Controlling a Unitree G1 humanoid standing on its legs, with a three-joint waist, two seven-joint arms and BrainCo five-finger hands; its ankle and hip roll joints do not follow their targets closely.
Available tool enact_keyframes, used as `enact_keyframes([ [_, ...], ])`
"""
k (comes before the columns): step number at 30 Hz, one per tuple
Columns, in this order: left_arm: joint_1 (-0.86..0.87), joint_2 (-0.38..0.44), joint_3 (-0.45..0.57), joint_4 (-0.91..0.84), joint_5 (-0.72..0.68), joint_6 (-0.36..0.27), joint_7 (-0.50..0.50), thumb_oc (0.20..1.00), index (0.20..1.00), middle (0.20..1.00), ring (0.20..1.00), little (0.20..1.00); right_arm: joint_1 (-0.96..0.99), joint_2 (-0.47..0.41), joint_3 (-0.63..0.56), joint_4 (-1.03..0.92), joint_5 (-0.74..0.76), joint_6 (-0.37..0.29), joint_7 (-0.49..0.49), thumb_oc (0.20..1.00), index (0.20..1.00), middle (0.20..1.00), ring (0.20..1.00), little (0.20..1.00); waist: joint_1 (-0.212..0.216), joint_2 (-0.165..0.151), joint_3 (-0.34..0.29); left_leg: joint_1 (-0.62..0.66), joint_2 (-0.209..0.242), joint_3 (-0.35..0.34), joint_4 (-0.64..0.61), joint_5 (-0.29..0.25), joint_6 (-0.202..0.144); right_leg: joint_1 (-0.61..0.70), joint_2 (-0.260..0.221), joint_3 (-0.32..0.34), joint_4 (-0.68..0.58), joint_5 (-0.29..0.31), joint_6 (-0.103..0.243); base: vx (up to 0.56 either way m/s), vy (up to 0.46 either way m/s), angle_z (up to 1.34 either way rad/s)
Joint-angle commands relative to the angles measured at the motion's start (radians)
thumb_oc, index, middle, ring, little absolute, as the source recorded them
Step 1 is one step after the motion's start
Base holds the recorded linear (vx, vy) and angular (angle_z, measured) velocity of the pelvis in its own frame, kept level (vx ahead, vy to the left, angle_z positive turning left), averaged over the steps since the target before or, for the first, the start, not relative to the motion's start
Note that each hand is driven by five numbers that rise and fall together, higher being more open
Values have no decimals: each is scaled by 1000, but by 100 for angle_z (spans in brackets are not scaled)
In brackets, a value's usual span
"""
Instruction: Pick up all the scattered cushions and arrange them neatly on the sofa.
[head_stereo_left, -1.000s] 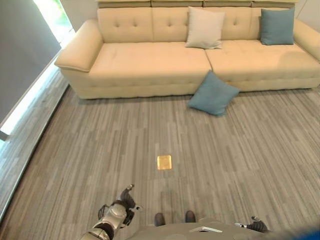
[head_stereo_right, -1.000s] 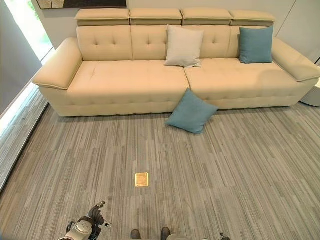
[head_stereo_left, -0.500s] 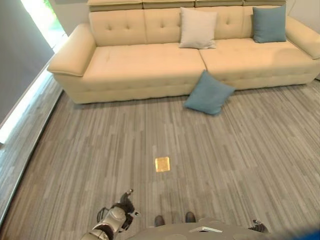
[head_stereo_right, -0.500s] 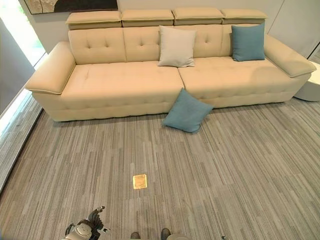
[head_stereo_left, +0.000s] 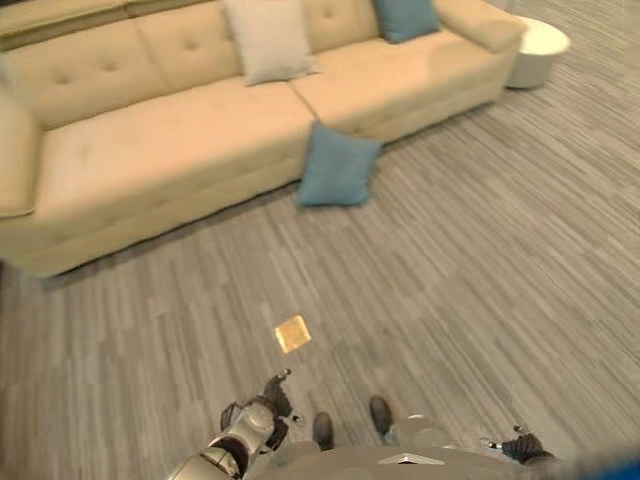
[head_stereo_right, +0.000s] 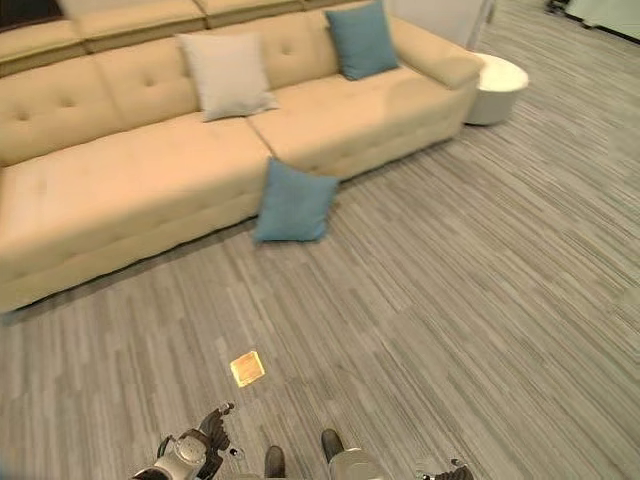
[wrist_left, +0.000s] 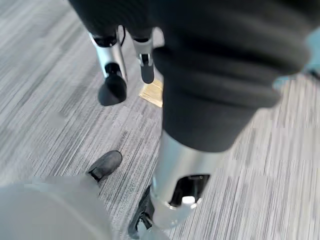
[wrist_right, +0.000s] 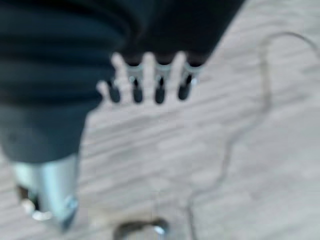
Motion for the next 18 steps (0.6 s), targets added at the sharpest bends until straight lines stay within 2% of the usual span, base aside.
enact_keyframes([
  [1, -7, 36, 38, 29, 15, -9, 10, 1000, 1000, 1000, 1000, 1000, -41, -21, 44, 10, -24, 3, -10, 1000, 1000, 1000, 1000, 1000, 35, -20, -5, -47, -20, 15, 124, -188, 22, -40, -22, -87, 61, -72, 83, -42, 37, -82],
  [2, -7, 36, 38, 29, 15, -9, 10, 1000, 1000, 1000, 1000, 1000, -41, -21, 45, 10, -24, 3, -10, 1000, 1000, 1000, 1000, 1000, 36, -20, -5, -46, -20, 16, 123, -188, 22, -40, -21, -87, 62, -72, 83, -3, 27, -91],
  [4, 7, 49, 54, 36, 11, -7, 11, 1000, 1000, 1000, 1000, 1000, -45, -23, 48, 11, -33, 3, -6, 1000, 1000, 1000, 1000, 1000, 48, -22, 3, -27, -14, 50, 109, -190, 20, -55, -39, -172, 75, -74, 88, 1, 4, -69],
  [5, 10, 53, 60, 38, 8, -7, 11, 1000, 1000, 1000, 1000, 1000, -47, -24, 49, 12, -38, 3, -7, 1000, 1000, 1000, 1000, 1000, 59, -20, 5, -21, -9, 67, 106, -191, 17, -56, -57, -242, 73, -77, 82, -10, -13, -44],
  [6, 10, 53, 60, 38, 8, -7, 11, 1000, 1000, 1000, 1000, 1000, -47, -24, 49, 12, -38, 3, -8, 1000, 1000, 1000, 1000, 1000, 57, -20, 7, -20, -8, 66, 106, -191, 17, -55, -57, -243, 73, -78, 82, -38, -53, -54],
  [8, 21, 63, 85, 47, -2, -5, 7, 1000, 1000, 1000, 1000, 1000, -52, -24, 51, 15, -52, -6, -10, 1000, 1000, 1000, 1000, 1000, 90, -14, 0, -17, 22, 114, 103, -192, -1, -27, -117, -479, 63, -113, 59, -52, -155, -53],
  [9, 25, 63, 88, 50, 1, -5, 7, 1000, 1000, 1000, 1000, 1000, -50, -25, 53, 13, -53, -6, -8, 1000, 1000, 1000, 1000, 1000, 91, -19, -3, -15, 24, 120, 111, -195, -1, -13, -120, -490, 51, -115, 54, 14, -179, -19],
  [13, 43, 55, 105, 67, 1, -2, 0, 1000, 1000, 1000, 1000, 1000, -47, -32, 51, 5, -47, -11, -4, 1000, 1000, 1000, 1000, 1000, 91, -23, -23, 13, 36, 127, 133, -213, -15, 28, -97, -454, 25, -118, 39, 106, -163, -22],
  [16, 46, 42, 106, 71, -9, -2, -4, 1000, 1000, 1000, 1000, 1000, -42, -33, 47, -4, -25, -20, 3, 1000, 1000, 1000, 1000, 1000, 81, -32, -20, 1, 61, 124, 253, -229, -34, 60, -77, -420, 16, -131, 13, 73, -196, 1],
  [17, 46, 42, 106, 71, -9, -2, -4, 1000, 1000, 1000, 1000, 1000, -42, -33, 47, -4, -25, -20, 3, 1000, 1000, 1000, 1000, 1000, 81, -31, -19, -1, 62, 123, 260, -232, -35, 60, -76, -421, 16, -131, 12, -8, -239, 8],
  [18, 37, 35, 109, 62, -32, -2, -3, 1000, 1000, 1000, 1000, 1000, -46, -38, 47, -5, -15, -22, 3, 1000, 1000, 1000, 1000, 1000, 82, -39, 5, -84, 100, 126, 463, -178, -64, 79, -77, -417, 13, -132, -8, -26, -260, 6],
])
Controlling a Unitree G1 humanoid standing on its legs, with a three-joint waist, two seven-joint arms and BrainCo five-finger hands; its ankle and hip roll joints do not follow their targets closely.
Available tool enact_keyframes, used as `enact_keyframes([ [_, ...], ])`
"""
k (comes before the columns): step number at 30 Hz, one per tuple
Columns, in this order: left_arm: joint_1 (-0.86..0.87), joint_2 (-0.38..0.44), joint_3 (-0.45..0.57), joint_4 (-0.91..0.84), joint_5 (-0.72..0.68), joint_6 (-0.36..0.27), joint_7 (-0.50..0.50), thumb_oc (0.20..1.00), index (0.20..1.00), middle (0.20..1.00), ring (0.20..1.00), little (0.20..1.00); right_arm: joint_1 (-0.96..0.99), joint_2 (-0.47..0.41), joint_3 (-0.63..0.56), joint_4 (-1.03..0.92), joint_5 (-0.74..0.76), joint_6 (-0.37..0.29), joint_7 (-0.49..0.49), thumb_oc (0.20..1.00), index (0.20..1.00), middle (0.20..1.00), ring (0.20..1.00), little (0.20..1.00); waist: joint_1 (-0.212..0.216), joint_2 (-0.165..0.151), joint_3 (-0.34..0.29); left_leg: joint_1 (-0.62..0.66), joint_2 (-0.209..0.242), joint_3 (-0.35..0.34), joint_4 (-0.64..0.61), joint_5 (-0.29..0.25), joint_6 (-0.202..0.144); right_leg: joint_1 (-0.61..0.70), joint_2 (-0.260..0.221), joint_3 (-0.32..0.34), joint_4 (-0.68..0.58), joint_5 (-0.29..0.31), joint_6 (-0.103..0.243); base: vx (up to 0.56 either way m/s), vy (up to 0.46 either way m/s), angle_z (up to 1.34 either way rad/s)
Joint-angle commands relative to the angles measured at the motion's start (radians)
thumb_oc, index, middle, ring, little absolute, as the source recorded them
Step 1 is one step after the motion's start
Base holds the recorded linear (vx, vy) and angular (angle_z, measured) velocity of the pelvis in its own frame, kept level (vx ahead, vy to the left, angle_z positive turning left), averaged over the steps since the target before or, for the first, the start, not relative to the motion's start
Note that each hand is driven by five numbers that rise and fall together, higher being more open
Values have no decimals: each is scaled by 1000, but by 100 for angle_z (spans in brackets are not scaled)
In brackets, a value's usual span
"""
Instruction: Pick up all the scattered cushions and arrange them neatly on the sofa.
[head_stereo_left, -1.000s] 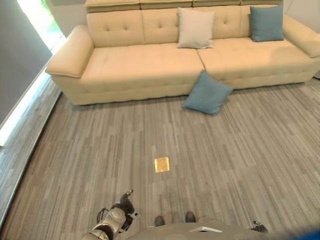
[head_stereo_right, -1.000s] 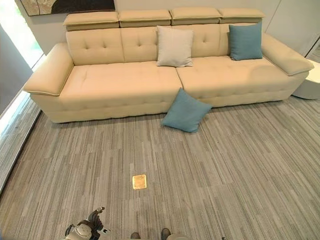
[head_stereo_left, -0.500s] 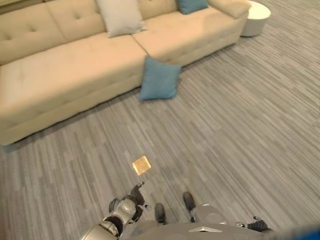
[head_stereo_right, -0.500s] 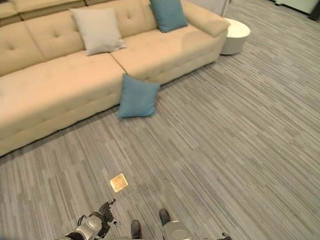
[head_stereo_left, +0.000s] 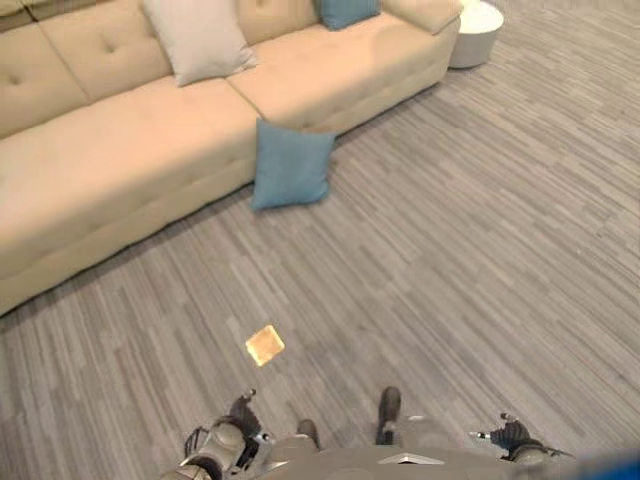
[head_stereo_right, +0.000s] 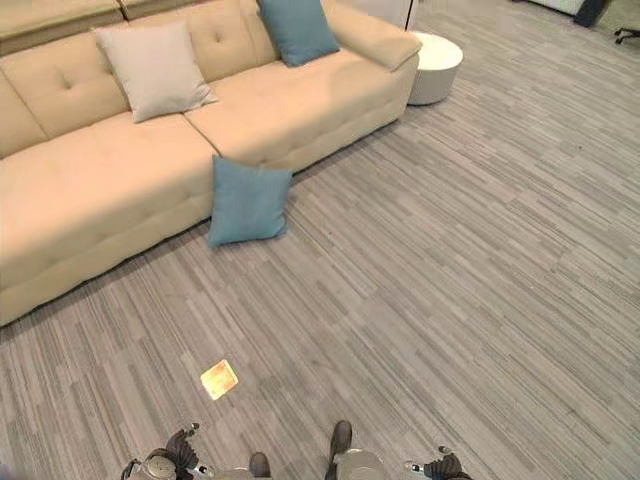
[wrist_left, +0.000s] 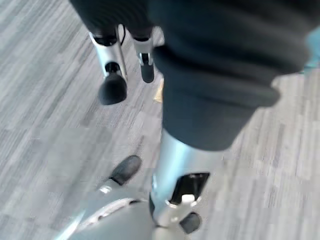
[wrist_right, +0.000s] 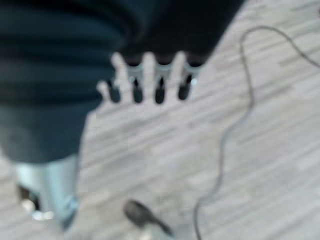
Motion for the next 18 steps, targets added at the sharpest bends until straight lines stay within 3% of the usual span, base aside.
enact_keyframes([
  [1, -35, -26, 0, 17, -36, -12, -1, 1000, 1000, 1000, 1000, 1000, -25, -37, 20, 37, 21, -15, -4, 1000, 1000, 1000, 1000, 1000, -10, -31, 21, -157, -4, -17, 400, -65, -26, 22, -12, 101, 66, -113, 18, -8, -337, 19],
  [2, -35, -25, 7, 12, -47, -12, 2, 1000, 1000, 1000, 1000, 1000, -29, -41, 22, 36, 24, -13, -2, 1000, 1000, 1000, 1000, 1000, -5, -40, 24, -189, -9, -15, 452, -44, -25, 32, -14, 102, 59, -116, 10, 11, -181, 16],
  [5, -31, -25, 9, 14, -58, -9, 5, 1000, 1000, 1000, 1000, 1000, -32, -50, 23, 33, 25, -9, -2, 1000, 1000, 1000, 1000, 1000, 3, -42, 28, -236, -21, -8, 476, -56, -14, 46, -16, 102, 56, -125, 8, 106, -94, -6],
  [6, -14, -23, 23, 29, -56, -8, 10, 1000, 1000, 1000, 1000, 1000, -23, -61, 23, 25, 19, -9, -3, 1000, 1000, 1000, 1000, 1000, 18, -39, 15, -278, -40, 60, 315, -73, 8, 81, -13, 92, 44, -148, 22, 230, -85, -4],
  [7, -13, -23, 23, 29, -55, -9, 10, 1000, 1000, 1000, 1000, 1000, -22, -61, 23, 25, 19, -9, -3, 1000, 1000, 1000, 1000, 1000, 20, -39, 19, -269, -41, 63, 314, -77, 9, 89, -14, 94, 43, -150, 23, 310, -60, 6],
  [8, -9, -21, 32, 30, -52, -9, 10, 1000, 1000, 1000, 1000, 1000, -16, -65, 23, 23, 12, -8, -3, 1000, 1000, 1000, 1000, 1000, 22, -30, 10, -280, -35, 122, 219, -40, 7, 105, -3, 80, 38, -164, 30, 125, -4, 6],
  [9, -8, -21, 32, 30, -52, -9, 10, 1000, 1000, 1000, 1000, 1000, -15, -65, 23, 23, 12, -8, -3, 1000, 1000, 1000, 1000, 1000, 22, -31, 12, -275, -37, 123, 216, -41, 7, 108, -5, 80, 38, -166, 30, 331, -12, -3],
  [10, 0, -22, 42, 31, -47, -8, 10, 1000, 1000, 1000, 1000, 1000, -9, -69, 30, 22, 2, -4, -5, 1000, 1000, 1000, 1000, 1000, 24, -17, 4, -294, -39, 174, 159, -15, -9, 141, 10, 75, 29, -192, 39, 168, -6, 1],
  [12, 2, -22, 48, 31, -48, -9, 11, 1000, 1000, 1000, 1000, 1000, -9, -70, 34, 24, -6, 1, -8, 1000, 1000, 1000, 1000, 1000, 31, -15, 5, -300, -33, 214, 131, 12, -2, 141, 11, 71, 28, -188, 38, 181, 9, 11],
  [13, 7, -22, 53, 30, -52, -10, 12, 1000, 1000, 1000, 1000, 1000, -7, -69, 36, 28, -13, 2, -6, 1000, 1000, 1000, 1000, 1000, 33, -14, 4, -298, -39, 210, 124, -6, -10, 164, 9, 78, 25, -208, 48, 252, 44, 3],
  [14, 14, -23, 68, 34, -61, -7, 12, 1000, 1000, 1000, 1000, 1000, -9, -68, 41, 31, -21, 5, -3, 1000, 1000, 1000, 1000, 1000, 43, -2, -1, -287, -36, 216, 81, 22, 4, 165, 20, 81, 26, -204, 47, 285, 63, -7],
  [16, 45, -27, 83, 52, -66, -4, 15, 1000, 1000, 1000, 1000, 1000, -4, -65, 45, 33, -43, 5, 0, 1000, 1000, 1000, 1000, 1000, 58, 0, -28, -246, -79, 170, 43, 17, 28, 185, 6, 92, 63, -230, 64, 368, 82, -19],
  [18, 47, -26, 84, 57, -65, -2, 14, 1000, 1000, 1000, 1000, 1000, -3, -62, 44, 31, -46, 6, 4, 1000, 1000, 1000, 1000, 1000, 63, -3, -35, -233, -89, 161, 31, 8, 39, 181, -6, 98, 94, -236, 69, 222, 53, -25],
])
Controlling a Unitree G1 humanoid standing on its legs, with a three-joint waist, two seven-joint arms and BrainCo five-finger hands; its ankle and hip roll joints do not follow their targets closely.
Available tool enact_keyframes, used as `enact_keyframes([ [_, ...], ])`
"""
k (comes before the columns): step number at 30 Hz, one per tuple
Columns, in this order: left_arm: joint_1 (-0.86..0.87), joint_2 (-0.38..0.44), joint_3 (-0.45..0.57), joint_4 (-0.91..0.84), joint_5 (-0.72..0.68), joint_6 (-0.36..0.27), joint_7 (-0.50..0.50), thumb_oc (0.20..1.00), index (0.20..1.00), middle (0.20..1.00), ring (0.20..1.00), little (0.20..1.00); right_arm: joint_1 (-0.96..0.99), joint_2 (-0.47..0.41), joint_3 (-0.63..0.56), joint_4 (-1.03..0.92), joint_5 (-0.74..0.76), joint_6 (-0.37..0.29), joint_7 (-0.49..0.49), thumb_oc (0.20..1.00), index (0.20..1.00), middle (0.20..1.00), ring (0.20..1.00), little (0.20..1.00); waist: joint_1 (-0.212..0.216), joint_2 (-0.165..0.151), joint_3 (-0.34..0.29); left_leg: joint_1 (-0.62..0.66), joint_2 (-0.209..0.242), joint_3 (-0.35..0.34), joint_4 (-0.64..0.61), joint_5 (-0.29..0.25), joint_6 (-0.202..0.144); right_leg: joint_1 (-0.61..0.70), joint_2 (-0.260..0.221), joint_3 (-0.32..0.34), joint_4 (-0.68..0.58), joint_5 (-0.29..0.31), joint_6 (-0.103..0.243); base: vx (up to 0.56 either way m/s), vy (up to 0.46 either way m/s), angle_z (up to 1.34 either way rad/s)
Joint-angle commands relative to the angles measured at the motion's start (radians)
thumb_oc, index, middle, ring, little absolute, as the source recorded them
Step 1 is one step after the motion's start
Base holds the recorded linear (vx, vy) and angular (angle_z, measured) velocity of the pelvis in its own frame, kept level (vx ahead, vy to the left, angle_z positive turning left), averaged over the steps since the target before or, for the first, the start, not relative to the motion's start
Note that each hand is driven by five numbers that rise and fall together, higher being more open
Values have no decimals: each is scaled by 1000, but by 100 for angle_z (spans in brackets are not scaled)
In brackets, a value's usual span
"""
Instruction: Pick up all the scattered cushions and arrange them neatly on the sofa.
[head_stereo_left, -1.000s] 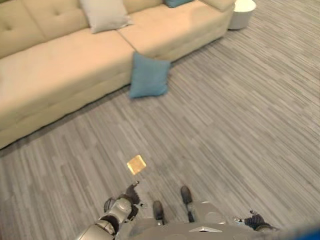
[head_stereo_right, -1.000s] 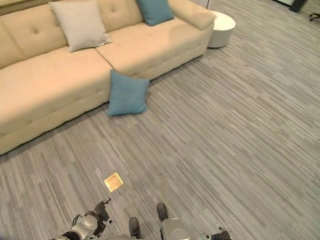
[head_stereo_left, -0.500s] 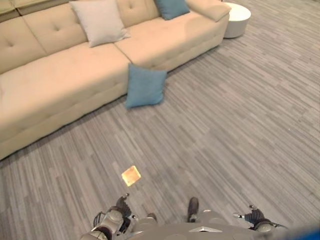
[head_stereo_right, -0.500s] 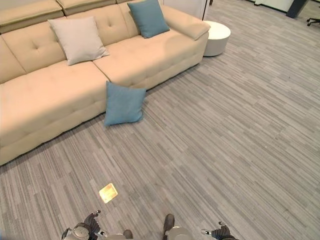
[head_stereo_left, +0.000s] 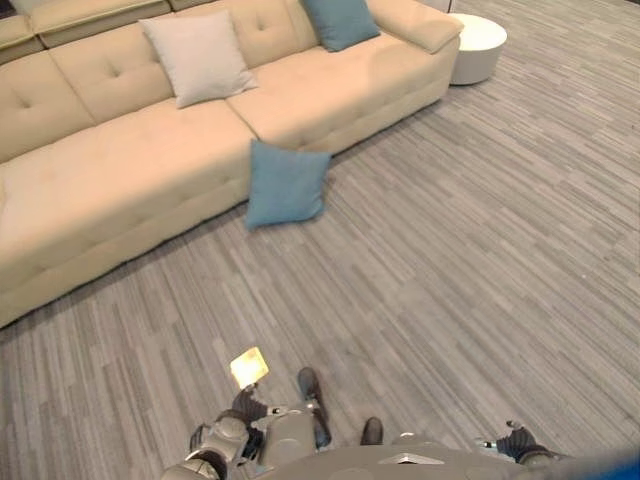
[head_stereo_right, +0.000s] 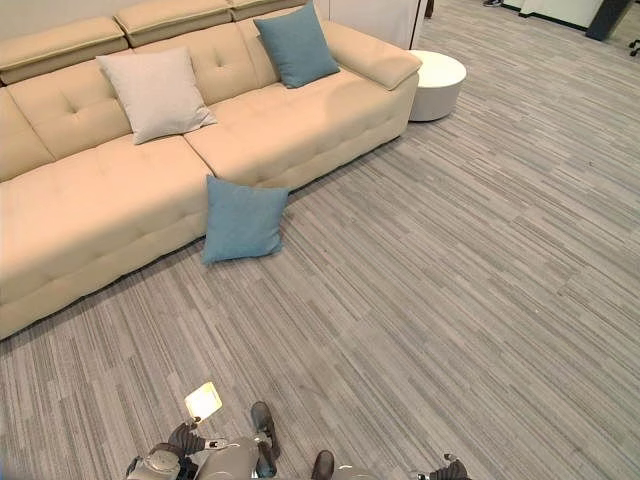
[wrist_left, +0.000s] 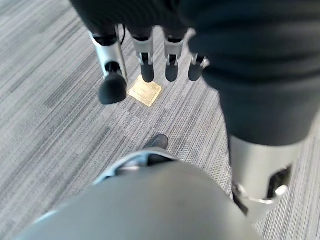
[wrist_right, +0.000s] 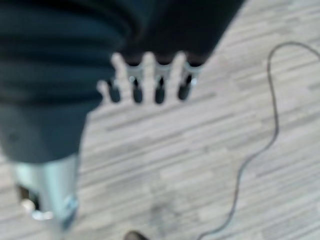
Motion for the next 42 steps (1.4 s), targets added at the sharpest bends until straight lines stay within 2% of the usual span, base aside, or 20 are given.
enact_keyframes([
  [1, 10, 4, -23, 41, -11, 7, 13, 1000, 1000, 1000, 1000, 1000, 6, -29, -8, -37, -26, -5, 4, 1000, 1000, 1000, 1000, 1000, 21, 3, -30, -41, -36, -23, 135, -138, 68, 12, -97, 64, 134, -112, 107, 290, 113, -8],
  [3, 10, 5, -29, 39, -4, 10, 8, 1000, 1000, 1000, 1000, 1000, 12, -31, -9, -32, -42, -1, 11, 1000, 1000, 1000, 1000, 1000, 26, 4, -33, 28, -82, -59, 94, -164, 114, -75, -159, 63, 373, -5, 167, 259, 146, -11],
  [4, 10, 5, -29, 39, -4, 10, 8, 1000, 1000, 1000, 1000, 1000, 12, -31, -9, -32, -42, -1, 11, 1000, 1000, 1000, 1000, 1000, 27, 3, -34, 28, -83, -58, 93, -163, 115, -77, -160, 65, 376, -7, 167, 138, 107, -9],
  [5, 4, 7, -37, 31, -1, 9, 8, 1000, 1000, 1000, 1000, 1000, 6, -34, -8, -35, -43, -1, 11, 1000, 1000, 1000, 1000, 1000, 15, 3, -19, 54, -96, -73, 82, -172, 133, -119, -180, 79, 478, 78, 191, 102, 79, 14],
  [7, -14, 14, -50, 23, 4, 12, 7, 1000, 1000, 1000, 1000, 1000, -1, -36, -17, -47, -30, -5, 11, 1000, 1000, 1000, 1000, 1000, -12, 27, 7, 93, -85, -108, 65, -182, 142, -230, -171, 100, 645, 96, 178, 146, 68, 42],
  [8, -25, 15, -58, 23, 6, 9, 5, 1000, 1000, 1000, 1000, 1000, -2, -35, -20, -54, -26, -10, 9, 1000, 1000, 1000, 1000, 1000, -29, 35, 15, 112, -81, -125, 66, -194, 139, -272, -171, 97, 667, 66, 161, 274, 8, 95],
  [10, -49, 18, -72, 8, 3, 3, 1, 1000, 1000, 1000, 1000, 1000, -12, -40, -16, -55, -30, -12, 10, 1000, 1000, 1000, 1000, 1000, -52, 42, 27, 172, -85, -152, 66, -250, 130, -345, -212, 46, 596, 20, 146, 352, -57, 107],
  [12, -61, 21, -80, -1, 6, 1, -2, 1000, 1000, 1000, 1000, 1000, -24, -44, -11, -52, -32, -10, 12, 1000, 1000, 1000, 1000, 1000, -73, 39, 40, 190, -86, -178, 80, -263, 124, -351, -200, 27, 481, 17, 128, 302, -157, 55],
  [13, -59, 19, -81, 4, 12, -1, -2, 1000, 1000, 1000, 1000, 1000, -26, -44, -10, -49, -25, -7, 14, 1000, 1000, 1000, 1000, 1000, -92, 24, 41, 228, -102, -211, 75, -288, 114, -380, -150, 73, 355, 37, 139, 296, -149, 18],
  [16, -59, 20, -80, 8, 15, -1, -3, 1000, 1000, 1000, 1000, 1000, -24, -44, -11, -49, -23, -6, 14, 1000, 1000, 1000, 1000, 1000, -98, 19, 36, 237, -106, -221, 68, -291, 111, -386, -135, 89, 309, 52, 145, 220, -116, 30],
  [17, -59, 21, -74, 23, 18, -2, 1, 1000, 1000, 1000, 1000, 1000, -21, -43, -8, -53, -19, -6, 16, 1000, 1000, 1000, 1000, 1000, -119, 14, 34, 272, -115, -251, 52, -304, 103, -420, -93, 144, 248, 90, 158, 310, -168, 46],
  [22, -48, 18, -78, 38, 29, -5, -5, 1000, 1000, 1000, 1000, 1000, 20, -34, -19, -32, -5, -6, 28, 1000, 1000, 1000, 1000, 1000, -142, 3, 3, 304, -99, -298, 98, -352, 68, -373, -69, 197, 218, 102, 130, 302, -241, 59],
  [24, -43, 12, -72, 34, 17, -7, -9, 1000, 1000, 1000, 1000, 1000, 34, -31, -29, -19, 6, -13, 35, 1000, 1000, 1000, 1000, 1000, -143, 3, 3, 267, -69, -274, 242, -318, 30, -317, -73, 183, 199, 85, 106, 170, -224, 70],
  [26, -47, 13, -73, 22, 6, -6, -12, 1000, 1000, 1000, 1000, 1000, 31, -32, -33, -13, 15, -15, 33, 1000, 1000, 1000, 1000, 1000, -133, -15, 19, 154, -43, -258, 476, -226, -5, -260, -83, 176, 167, 72, 75, 139, -277, 57],
  [28, -46, 15, -72, 18, -1, 1, -8, 1000, 1000, 1000, 1000, 1000, 29, -33, -39, -9, 30, -9, 32, 1000, 1000, 1000, 1000, 1000, -120, -32, 29, 74, -7, -206, 597, -197, -2, -212, -88, 170, 136, 54, 50, 141, -238, 21],
  [31, -41, 14, -72, 23, -3, 4, -7, 1000, 1000, 1000, 1000, 1000, 35, -35, -39, -14, 40, -8, 31, 1000, 1000, 1000, 1000, 1000, -102, -40, 31, 4, -12, -173, 560, -220, 21, -171, -93, 171, 117, 34, 41, 234, -103, 29],
  [32, -34, 11, -78, 37, 3, 6, -6, 1000, 1000, 1000, 1000, 1000, 27, -44, -38, -24, 44, -14, 23, 1000, 1000, 1000, 1000, 1000, -72, -28, 31, -53, -85, -213, 379, -233, 46, -134, -68, 191, 97, 8, 52, 277, -36, 27],
  [36, -39, 9, -85, 30, 2, 2, -1, 1000, 1000, 1000, 1000, 1000, 16, -53, -35, -30, 44, -14, 14, 1000, 1000, 1000, 1000, 1000, -63, -13, 38, -100, -70, -204, 245, -150, 28, -83, -46, 202, 81, -25, 57, 294, -18, -8],
  [40, -21, 4, -70, 37, -3, 9, -7, 1000, 1000, 1000, 1000, 1000, 32, -45, -38, -30, 32, -13, 19, 1000, 1000, 1000, 1000, 1000, -63, 2, 0, -25, -83, -213, 170, -158, 52, -67, -54, 213, 131, -68, 72, 356, 54, -17],
  [42, -18, 8, -57, 37, -12, 13, -7, 1000, 1000, 1000, 1000, 1000, 31, -38, -33, -34, 23, -13, 26, 1000, 1000, 1000, 1000, 1000, -57, 6, -11, 23, -97, -215, 134, -178, 73, -92, -67, 216, 237, -74, 87, 288, 84, -31],
])
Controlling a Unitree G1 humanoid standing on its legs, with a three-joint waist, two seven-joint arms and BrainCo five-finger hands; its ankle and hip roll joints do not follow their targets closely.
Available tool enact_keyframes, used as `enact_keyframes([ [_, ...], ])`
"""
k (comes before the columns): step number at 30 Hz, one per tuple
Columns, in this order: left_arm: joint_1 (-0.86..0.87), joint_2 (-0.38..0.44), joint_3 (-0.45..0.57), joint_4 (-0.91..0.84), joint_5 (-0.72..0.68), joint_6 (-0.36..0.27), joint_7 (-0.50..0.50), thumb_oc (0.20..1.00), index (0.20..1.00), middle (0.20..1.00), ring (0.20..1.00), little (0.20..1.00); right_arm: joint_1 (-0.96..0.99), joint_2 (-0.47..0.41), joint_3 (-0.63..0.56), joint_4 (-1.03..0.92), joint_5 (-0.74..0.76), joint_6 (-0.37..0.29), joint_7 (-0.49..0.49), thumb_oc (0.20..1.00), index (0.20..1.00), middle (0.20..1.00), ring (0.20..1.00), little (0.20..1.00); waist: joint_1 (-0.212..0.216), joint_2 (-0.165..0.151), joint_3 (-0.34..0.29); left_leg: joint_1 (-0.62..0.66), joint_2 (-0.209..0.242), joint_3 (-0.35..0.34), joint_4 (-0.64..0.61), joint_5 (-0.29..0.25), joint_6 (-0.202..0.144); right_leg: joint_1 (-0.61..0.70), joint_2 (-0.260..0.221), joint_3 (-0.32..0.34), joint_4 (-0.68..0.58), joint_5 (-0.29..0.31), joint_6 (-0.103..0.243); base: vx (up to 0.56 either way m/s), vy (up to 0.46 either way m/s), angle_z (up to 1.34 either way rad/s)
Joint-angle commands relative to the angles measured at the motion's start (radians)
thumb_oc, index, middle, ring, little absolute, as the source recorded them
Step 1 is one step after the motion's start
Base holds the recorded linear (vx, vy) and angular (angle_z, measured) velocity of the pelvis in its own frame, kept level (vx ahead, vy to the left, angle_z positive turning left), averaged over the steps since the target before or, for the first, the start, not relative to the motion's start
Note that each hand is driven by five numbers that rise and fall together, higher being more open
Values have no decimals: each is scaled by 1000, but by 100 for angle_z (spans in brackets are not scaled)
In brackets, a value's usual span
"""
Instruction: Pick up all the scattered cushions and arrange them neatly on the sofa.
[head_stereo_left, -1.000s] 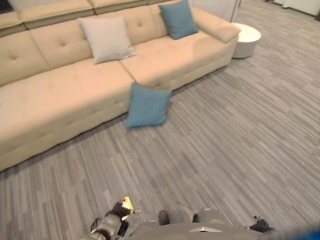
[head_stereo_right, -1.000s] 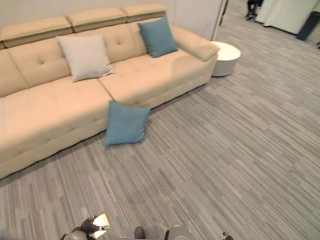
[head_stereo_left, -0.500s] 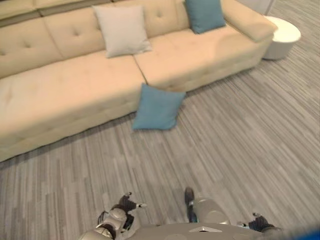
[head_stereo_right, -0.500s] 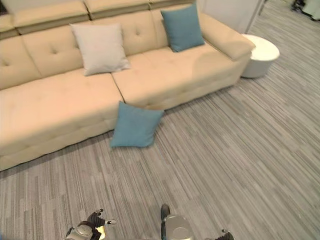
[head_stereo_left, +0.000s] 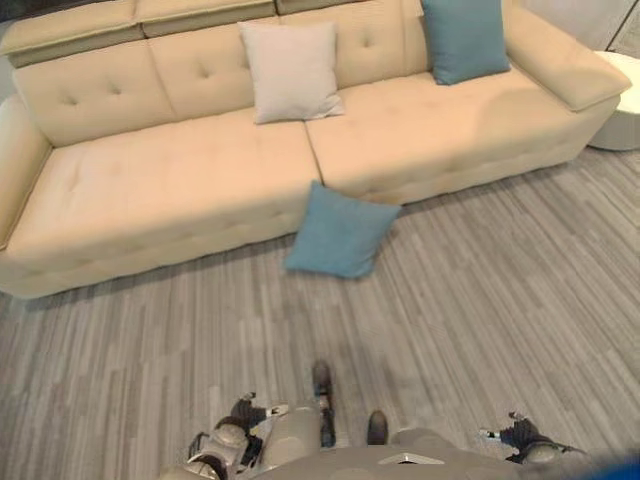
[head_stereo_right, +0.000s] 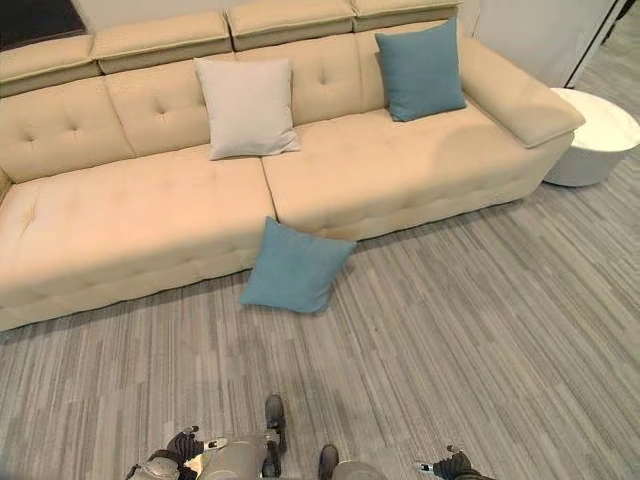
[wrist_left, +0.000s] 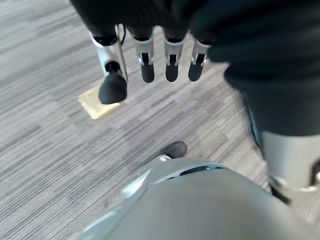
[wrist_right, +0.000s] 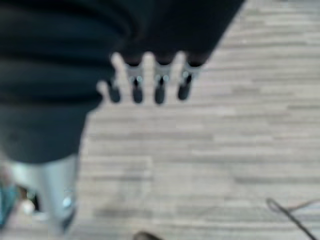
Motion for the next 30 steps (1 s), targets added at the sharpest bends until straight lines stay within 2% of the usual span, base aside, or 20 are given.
enact_keyframes([
  [1, 10, 10, -15, 3, -15, -3, -3, 1000, 1000, 1000, 1000, 1000, 22, -26, 12, -39, -5, -3, -5, 1000, 1000, 1000, 1000, 1000, 7, 1, -28, 65, -40, -8, 43, -147, 62, -134, -74, 81, 321, -64, 130, 229, 87, -57],
  [3, 8, 16, -11, -5, -22, -2, -1, 1000, 1000, 1000, 1000, 1000, 8, -28, 21, -49, -17, -2, -5, 1000, 1000, 1000, 1000, 1000, 8, 10, -18, 101, -44, -2, 36, -171, 91, -209, -105, 64, 485, -2, 156, 222, 90, -46],
  [5, 5, 23, -8, -10, -29, -3, 0, 1000, 1000, 1000, 1000, 1000, 0, -25, 22, -59, -19, -4, -5, 1000, 1000, 1000, 1000, 1000, 8, 20, -3, 129, -37, 1, 32, -188, 104, -279, -128, 38, 608, 30, 159, 173, 62, -8],
  [6, 4, 24, -5, -10, -33, -5, 0, 1000, 1000, 1000, 1000, 1000, -3, -24, 23, -61, -22, -7, -5, 1000, 1000, 1000, 1000, 1000, 5, 26, -1, 146, -33, -1, 28, -200, 106, -309, -142, 15, 630, 28, 151, 295, 19, 2],
  [8, -1, 25, -11, -13, -32, -7, -2, 1000, 1000, 1000, 1000, 1000, -7, -24, 25, -56, -23, -5, -4, 1000, 1000, 1000, 1000, 1000, -12, 31, 2, 180, -34, -22, 21, -221, 101, -354, -133, -2, 598, 6, 139, 259, -28, 8],
  [10, -9, 27, -19, -15, -26, -10, -4, 1000, 1000, 1000, 1000, 1000, -13, -26, 27, -56, -21, -5, -2, 1000, 1000, 1000, 1000, 1000, -34, 23, 8, 214, -46, -45, 14, -240, 95, -397, -101, 2, 491, 6, 141, 258, -114, 20],
  [12, -16, 28, -21, -14, -21, -14, -6, 1000, 1000, 1000, 1000, 1000, -18, -35, 34, -64, -25, -1, 1, 1000, 1000, 1000, 1000, 1000, -48, 6, 14, 256, -65, -64, 9, -271, 83, -422, -102, -28, 320, 46, 156, 267, -127, 27],
  [13, -16, 27, -21, -14, -21, -14, -6, 1000, 1000, 1000, 1000, 1000, -18, -35, 34, -64, -25, -1, 1, 1000, 1000, 1000, 1000, 1000, -50, 9, 17, 261, -62, -67, 9, -273, 82, -414, -100, -32, 314, 47, 156, 309, -168, 26],
  [14, -20, 29, -20, -7, -14, -16, -6, 1000, 1000, 1000, 1000, 1000, -20, -40, 38, -63, -32, 1, 3, 1000, 1000, 1000, 1000, 1000, -59, -2, 18, 292, -71, -79, 12, -294, 68, -435, -101, -52, 215, 88, 171, 297, -172, 39],
  [17, -21, 28, -26, -4, -3, -20, -12, 1000, 1000, 1000, 1000, 1000, -12, -47, 34, -63, -33, 2, 2, 1000, 1000, 1000, 1000, 1000, -72, -4, 16, 314, -68, -94, 30, -320, 59, -418, -96, -37, 186, 93, 171, 261, -181, 38],
  [18, -12, 22, -30, 0, 7, -21, -14, 1000, 1000, 1000, 1000, 1000, 2, -48, 35, -60, -33, 0, 3, 1000, 1000, 1000, 1000, 1000, -73, -5, -2, 321, -64, -96, 67, -323, 44, -388, -89, -20, 172, 107, 150, 231, -194, 63],
  [19, -8, 19, -30, 2, 8, -21, -16, 1000, 1000, 1000, 1000, 1000, 6, -47, 34, -58, -33, -1, 5, 1000, 1000, 1000, 1000, 1000, -73, -4, -6, 313, -53, -90, 110, -313, 30, -371, -86, -22, 175, 107, 142, 354, -357, 74],
  [21, -2, 13, -32, -4, 9, -20, -23, 1000, 1000, 1000, 1000, 1000, 9, -48, 26, -53, -19, -9, 6, 1000, 1000, 1000, 1000, 1000, -75, -12, -4, 217, 22, -37, 380, -192, -48, -279, -79, -16, 149, 81, 100, 205, -339, 34],
  [22, -5, 14, -32, -15, 6, -17, -23, 1000, 1000, 1000, 1000, 1000, 9, -49, 26, -58, -13, -9, 5, 1000, 1000, 1000, 1000, 1000, -71, -27, 3, 165, 46, -9, 471, -141, -44, -258, -86, -15, 143, 70, 84, 83, -276, 28],
  [23, -9, 17, -34, -23, 1, -15, -22, 1000, 1000, 1000, 1000, 1000, 2, -51, 31, -59, -8, -9, 1, 1000, 1000, 1000, 1000, 1000, -62, -34, 13, 122, 57, -13, 570, -126, -45, -242, -76, -4, 135, 63, 66, 104, -247, 12],
  [25, -9, 18, -36, -24, -8, -11, -17, 1000, 1000, 1000, 1000, 1000, 1, -56, 29, -57, 3, -3, 0, 1000, 1000, 1000, 1000, 1000, -44, -50, 18, 49, 59, 6, 642, -135, -26, -206, -78, 16, 131, 43, 49, 143, -152, -23],
  [27, -10, 13, -41, -28, -14, -11, -15, 1000, 1000, 1000, 1000, 1000, 7, -59, 33, -55, 3, -2, -2, 1000, 1000, 1000, 1000, 1000, -29, -41, 25, 19, 79, 17, 548, -171, -11, -176, -68, 22, 132, 17, 50, 149, -15, -31],
  [28, -11, 14, -41, -28, -14, -11, -15, 1000, 1000, 1000, 1000, 1000, 7, -59, 33, -55, 3, -2, -2, 1000, 1000, 1000, 1000, 1000, -29, -44, 23, 19, 75, 18, 542, -166, -10, -178, -72, 22, 131, 19, 51, 196, 24, -27],
  [29, -15, 13, -48, -37, -16, -12, -11, 1000, 1000, 1000, 1000, 1000, 11, -61, 33, -55, 2, -5, -6, 1000, 1000, 1000, 1000, 1000, -20, -46, 26, 7, 90, 25, 387, -168, -5, -158, -74, 17, 128, 0, 63, 157, 40, -34],
  [30, -19, 14, -50, -42, -20, -13, -9, 1000, 1000, 1000, 1000, 1000, 9, -63, 31, -55, 3, -6, -8, 1000, 1000, 1000, 1000, 1000, -17, -41, 28, 4, 97, 14, 315, -159, -11, -157, -68, 18, 132, -8, 65, 206, 67, -27],
])
